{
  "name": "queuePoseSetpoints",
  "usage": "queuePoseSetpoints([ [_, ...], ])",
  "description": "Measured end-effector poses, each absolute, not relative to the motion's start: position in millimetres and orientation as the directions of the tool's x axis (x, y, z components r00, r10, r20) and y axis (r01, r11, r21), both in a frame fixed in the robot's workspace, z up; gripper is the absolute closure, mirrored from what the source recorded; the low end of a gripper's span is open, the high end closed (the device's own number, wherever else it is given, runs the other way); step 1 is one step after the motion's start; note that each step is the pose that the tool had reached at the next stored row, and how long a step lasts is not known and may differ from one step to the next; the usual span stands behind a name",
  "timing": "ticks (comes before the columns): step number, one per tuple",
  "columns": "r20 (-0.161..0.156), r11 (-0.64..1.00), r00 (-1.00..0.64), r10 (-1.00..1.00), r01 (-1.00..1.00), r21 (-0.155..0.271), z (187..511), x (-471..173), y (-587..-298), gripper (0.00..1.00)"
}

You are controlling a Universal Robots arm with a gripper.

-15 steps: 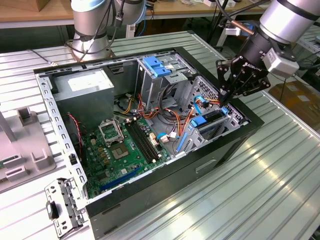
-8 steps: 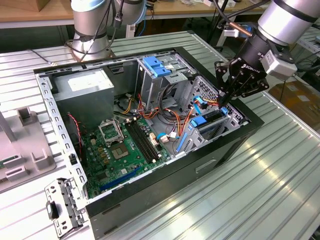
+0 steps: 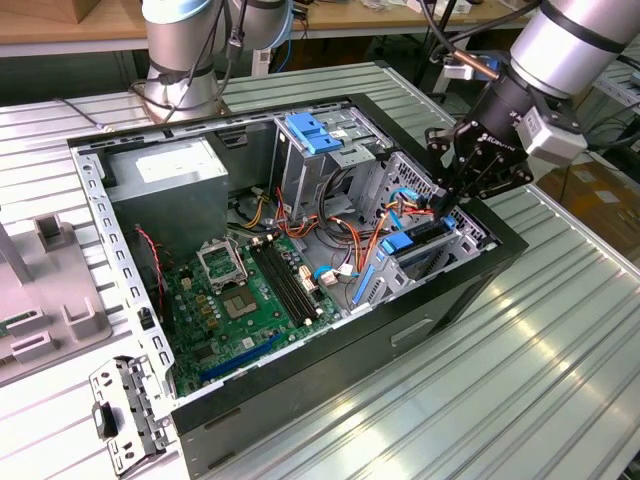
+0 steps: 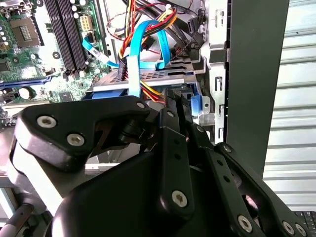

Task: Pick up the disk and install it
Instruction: 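Insert the first disk wire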

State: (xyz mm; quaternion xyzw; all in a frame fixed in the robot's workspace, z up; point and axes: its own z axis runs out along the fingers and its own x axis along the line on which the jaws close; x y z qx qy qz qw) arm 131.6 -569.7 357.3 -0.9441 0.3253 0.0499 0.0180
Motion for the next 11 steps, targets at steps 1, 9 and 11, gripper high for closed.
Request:
queuePoseSetpoints([
  [1, -0.106, -0.788, 0.783, -0.613, -0.616, -0.002, 356.2, 131.0, -569.7, 0.83],
  [9, -0.106, -0.788, 0.783, -0.612, -0.616, -0.002, 354.3, 130.0, -569.7, 0.83],
  [11, -0.106, -0.788, 0.783, -0.613, -0.616, -0.002, 354.2, 130.0, -569.7, 0.83],
])
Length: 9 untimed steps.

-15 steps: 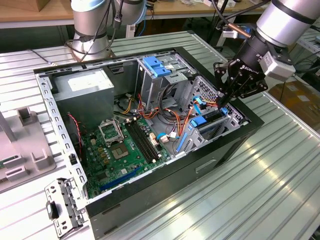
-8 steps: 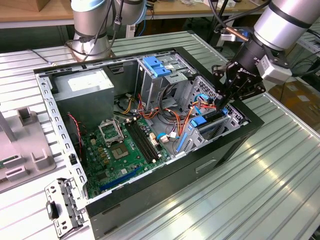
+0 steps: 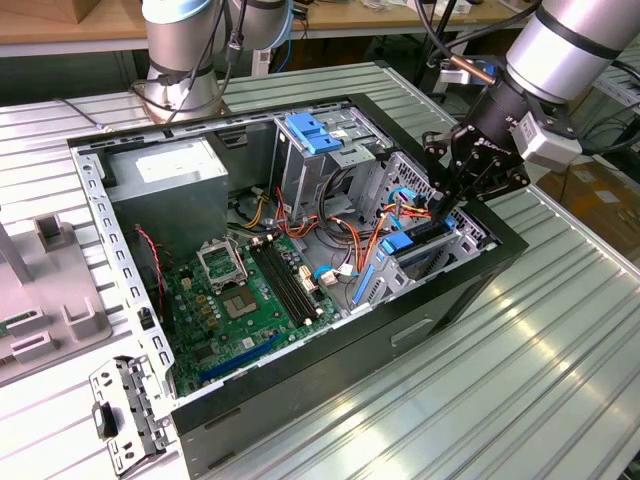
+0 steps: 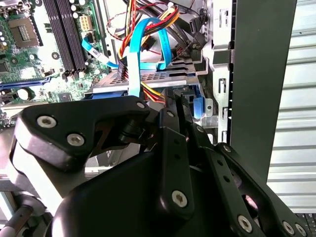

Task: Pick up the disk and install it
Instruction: 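Insert the first disk wire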

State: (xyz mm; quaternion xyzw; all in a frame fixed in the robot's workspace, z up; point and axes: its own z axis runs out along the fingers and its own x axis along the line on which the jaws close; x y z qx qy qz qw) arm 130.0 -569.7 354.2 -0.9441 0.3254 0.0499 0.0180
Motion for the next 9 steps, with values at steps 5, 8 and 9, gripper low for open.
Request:
queuePoseSetpoints([
  [5, -0.106, -0.775, 0.770, -0.629, -0.632, -0.002, 354.2, 129.9, -569.7, 0.83],
  [8, -0.106, -0.766, 0.762, -0.639, -0.643, -0.002, 354.1, 130.0, -569.7, 0.83],
  [9, -0.106, -0.764, 0.759, -0.642, -0.646, -0.002, 354.1, 130.0, -569.7, 0.83],
])
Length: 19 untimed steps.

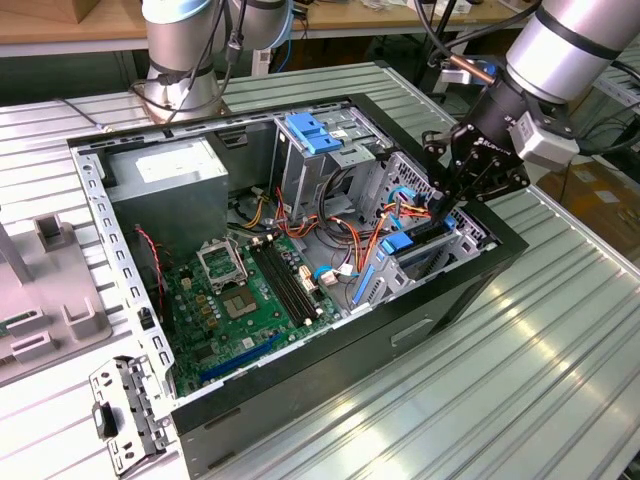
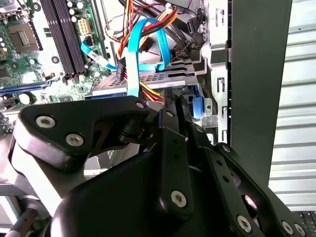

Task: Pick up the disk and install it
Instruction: 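Insert the first disk wire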

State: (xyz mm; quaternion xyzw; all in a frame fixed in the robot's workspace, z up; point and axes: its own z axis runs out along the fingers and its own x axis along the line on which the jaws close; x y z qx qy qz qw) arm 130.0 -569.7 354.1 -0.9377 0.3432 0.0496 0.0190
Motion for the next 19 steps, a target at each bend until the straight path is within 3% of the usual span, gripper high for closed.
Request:
queuePoseSetpoints([
  [9, -0.106, -0.719, 0.715, -0.691, -0.695, -0.002, 353.8, 130.0, -569.7, 0.83],
  [15, -0.106, -0.545, 0.542, -0.833, -0.838, -0.002, 352.6, 129.1, -569.7, 0.83],
  [19, -0.106, -0.519, 0.516, -0.850, -0.855, -0.002, 352.6, 129.0, -569.7, 0.83],
])
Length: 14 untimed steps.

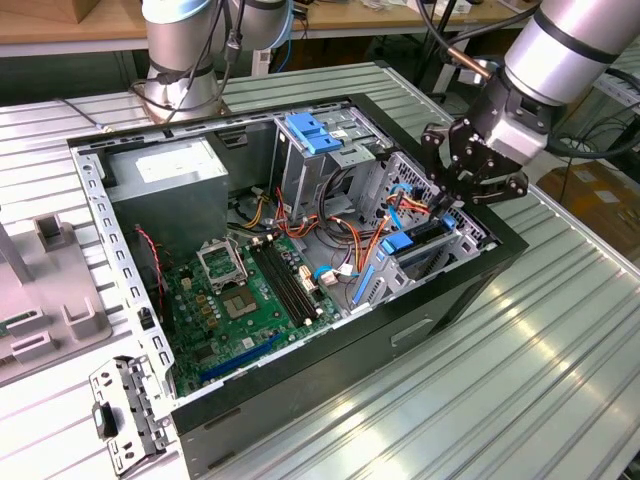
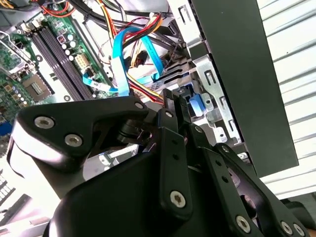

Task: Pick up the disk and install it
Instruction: 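Insert the first disk wire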

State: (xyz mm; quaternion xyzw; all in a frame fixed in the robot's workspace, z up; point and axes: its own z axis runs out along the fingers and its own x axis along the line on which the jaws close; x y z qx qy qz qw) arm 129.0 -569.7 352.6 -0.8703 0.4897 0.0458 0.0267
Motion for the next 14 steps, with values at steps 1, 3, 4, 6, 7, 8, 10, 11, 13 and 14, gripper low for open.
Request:
queuePoseSetpoints([
  [1, -0.106, -0.510, 0.508, -0.855, -0.860, -0.002, 352.6, 129.0, -569.7, 0.83],
  [3, -0.106, -0.498, 0.495, -0.862, -0.867, -0.002, 352.5, 129.0, -569.7, 0.83],
  [4, -0.106, -0.487, 0.485, -0.868, -0.873, -0.002, 352.5, 129.0, -569.7, 0.83],
  [6, -0.106, -0.469, 0.467, -0.878, -0.883, -0.002, 352.4, 129.0, -569.7, 0.83],
  [7, -0.106, -0.463, 0.461, -0.881, -0.886, -0.002, 352.4, 129.0, -569.7, 0.83],
  [8, -0.106, -0.448, 0.446, -0.889, -0.894, -0.002, 352.3, 129.0, -569.7, 0.83],
  [10, -0.106, -0.436, 0.434, -0.895, -0.900, -0.002, 352.3, 129.0, -569.7, 0.83],
  [11, -0.106, -0.429, 0.427, -0.898, -0.903, -0.002, 352.3, 129.0, -569.7, 0.83],
  [13, -0.106, -0.415, 0.412, -0.905, -0.910, -0.002, 352.2, 129.0, -569.7, 0.83],
  [14, -0.106, -0.409, 0.407, -0.907, -0.912, -0.002, 352.2, 129.0, -569.7, 0.83],
])
